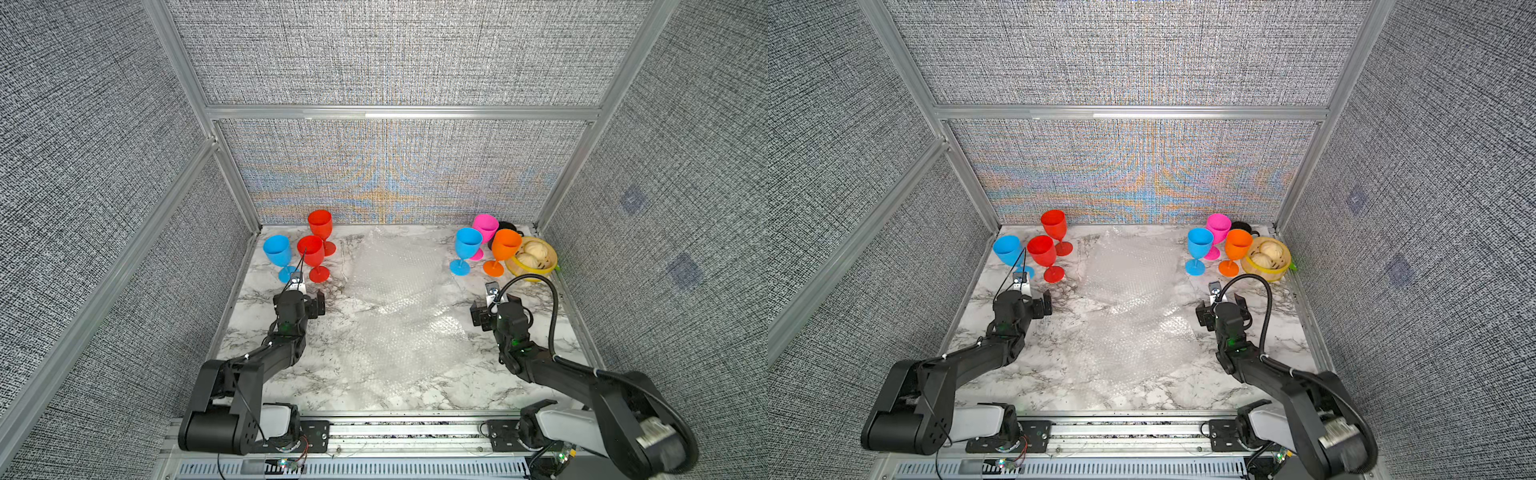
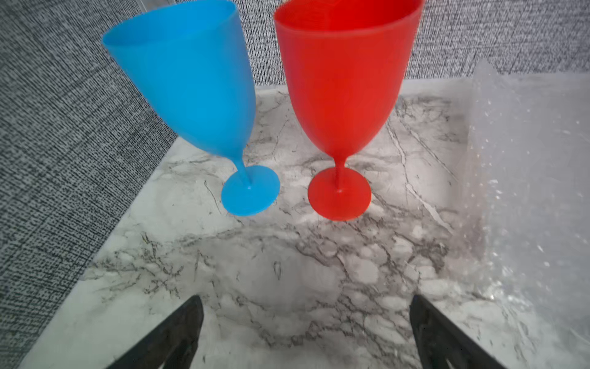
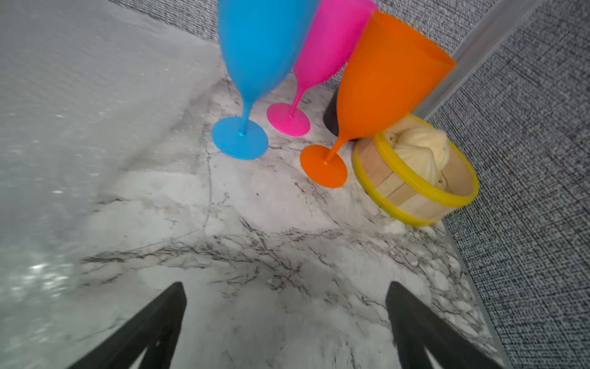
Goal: Unpack wine glasses from bubble wrap
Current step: Reset both arms
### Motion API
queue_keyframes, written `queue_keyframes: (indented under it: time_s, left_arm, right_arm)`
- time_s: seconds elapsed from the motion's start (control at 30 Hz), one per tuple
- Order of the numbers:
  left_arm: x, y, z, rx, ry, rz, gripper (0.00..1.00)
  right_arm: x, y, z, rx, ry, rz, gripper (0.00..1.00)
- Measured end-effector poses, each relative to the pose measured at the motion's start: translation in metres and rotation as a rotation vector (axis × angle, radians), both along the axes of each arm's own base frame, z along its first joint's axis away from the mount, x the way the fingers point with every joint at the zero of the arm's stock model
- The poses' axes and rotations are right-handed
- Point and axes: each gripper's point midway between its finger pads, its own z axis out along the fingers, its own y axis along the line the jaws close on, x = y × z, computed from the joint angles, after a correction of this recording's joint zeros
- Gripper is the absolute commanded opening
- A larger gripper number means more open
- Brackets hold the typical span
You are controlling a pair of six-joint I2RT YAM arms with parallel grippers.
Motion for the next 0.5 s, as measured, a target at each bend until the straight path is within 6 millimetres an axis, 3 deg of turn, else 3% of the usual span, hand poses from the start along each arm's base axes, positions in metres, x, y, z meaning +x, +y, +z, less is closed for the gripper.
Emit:
queue_keyframes:
  time_s: [0.03,0.13,0.17,0.3,0.4,0.5]
  left_arm:
    - [0.002,0.004,-0.003,0.005,-0.013,0.02,1.0]
    - [-0.008,0.021,-0.041,0.02,0.034,0.088,1.0]
    - [-0.009,0.024,-0.045,0.023,0.056,0.101,1.0]
    - [0.02,0.015,0.001,-0.011,-0.074,0.07,1.0]
    - [0.015,0.014,-0.016,-0.003,-0.04,0.058,1.0]
    - [0.014,0.013,-0.018,0.001,-0.034,0.051,1.0]
  right_arm:
    - [0.002,-0.005,-0.005,0.001,0.005,-0.018,0.99]
    - [0.016,-0.011,-0.009,0.055,-0.013,-0.023,0.99]
    - [0.02,-0.013,-0.01,0.08,-0.028,-0.018,0.99]
    - [0.023,-0.017,-0.03,0.137,0.009,-0.004,0.99]
    - [0.047,-0.017,-0.002,0.195,-0.06,0.024,0.99]
    - [0.051,-0.025,-0.004,0.228,-0.045,0.004,0.99]
